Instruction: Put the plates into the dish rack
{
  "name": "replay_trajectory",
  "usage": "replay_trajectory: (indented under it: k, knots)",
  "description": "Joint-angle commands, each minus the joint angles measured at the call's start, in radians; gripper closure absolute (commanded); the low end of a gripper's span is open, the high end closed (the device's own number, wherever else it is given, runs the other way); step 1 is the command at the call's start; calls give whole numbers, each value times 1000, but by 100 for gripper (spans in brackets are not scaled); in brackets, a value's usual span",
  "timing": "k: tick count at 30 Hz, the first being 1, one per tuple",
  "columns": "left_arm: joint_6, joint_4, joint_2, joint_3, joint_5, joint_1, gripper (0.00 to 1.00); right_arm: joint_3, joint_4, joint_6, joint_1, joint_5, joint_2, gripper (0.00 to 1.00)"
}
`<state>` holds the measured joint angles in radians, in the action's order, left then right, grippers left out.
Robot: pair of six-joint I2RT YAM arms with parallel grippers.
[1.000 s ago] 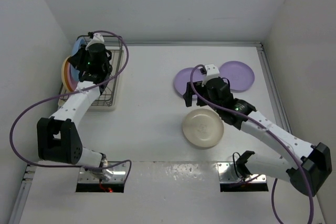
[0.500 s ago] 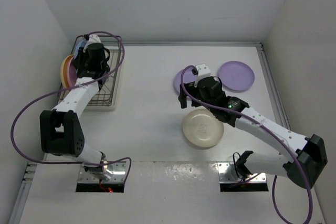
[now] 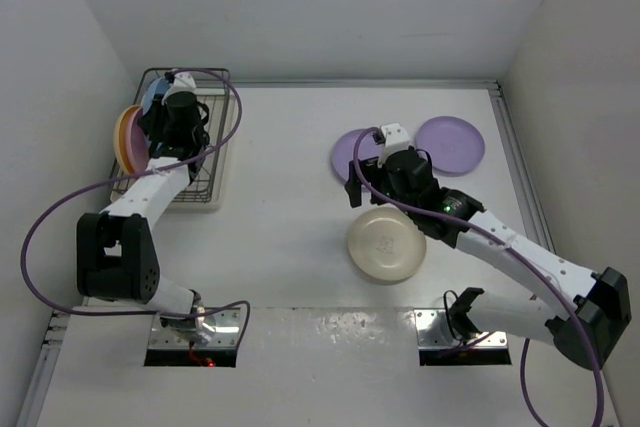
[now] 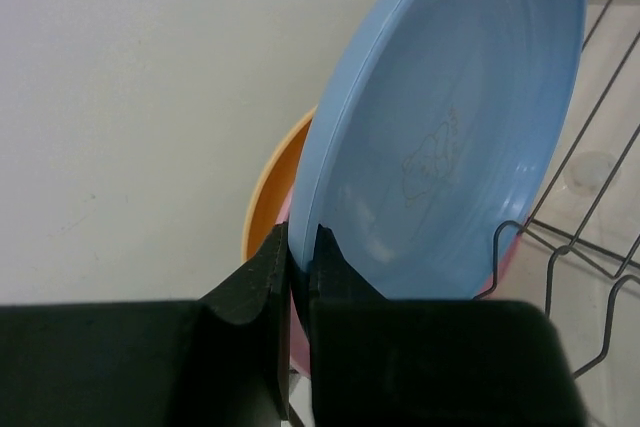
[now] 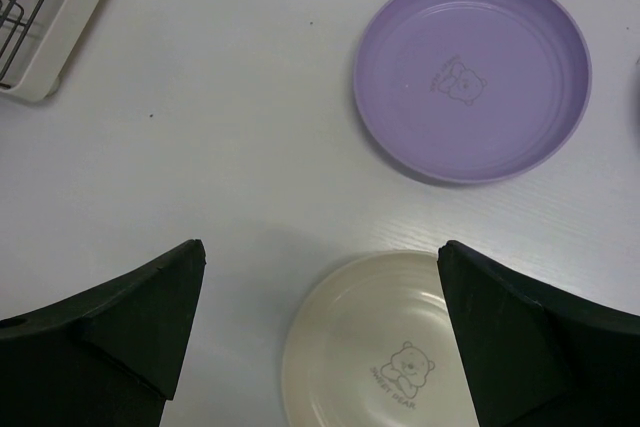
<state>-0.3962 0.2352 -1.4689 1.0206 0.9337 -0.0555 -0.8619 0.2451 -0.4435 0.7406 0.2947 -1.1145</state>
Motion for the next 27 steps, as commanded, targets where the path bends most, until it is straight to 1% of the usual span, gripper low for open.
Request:
replay_trajectory:
  k: [1, 2, 4, 6, 9, 11, 16, 17, 20, 24, 25, 27]
  knots:
    - [-112, -143, 36, 71, 4, 29, 100, 9, -46, 19, -7, 18, 28, 0]
    - [-121, -190, 36, 93, -15, 40, 100, 9, -44, 25, -12, 15, 34, 0]
    - [-121, -221, 36, 139, -48, 40, 100, 11, -35, 29, -9, 15, 47, 0]
    - [-121, -263, 36, 148, -59, 49, 100, 21, -35, 31, -10, 24, 67, 0]
    - [-81, -313, 47, 173, -91, 72, 100, 38, -36, 31, -15, 34, 100, 0]
    - [-69, -313, 47, 173, -101, 85, 100, 54, -36, 29, -21, 41, 111, 0]
    - [17, -323, 67, 89, -110, 123, 100, 67, -29, 31, -27, 47, 148, 0]
    - [26, -310, 67, 55, -95, 123, 100, 73, -29, 31, -27, 50, 157, 0]
    - [66, -319, 78, 21, -82, 123, 100, 83, -30, 28, -24, 57, 171, 0]
    - [126, -364, 78, -30, -157, 143, 100, 93, -26, 14, -30, 66, 174, 0]
    - [137, -376, 78, -30, -177, 155, 98, 93, -23, 9, -27, 86, 177, 0]
    - [175, -404, 78, -30, -229, 171, 89, 92, -15, -9, -29, 66, 170, 0]
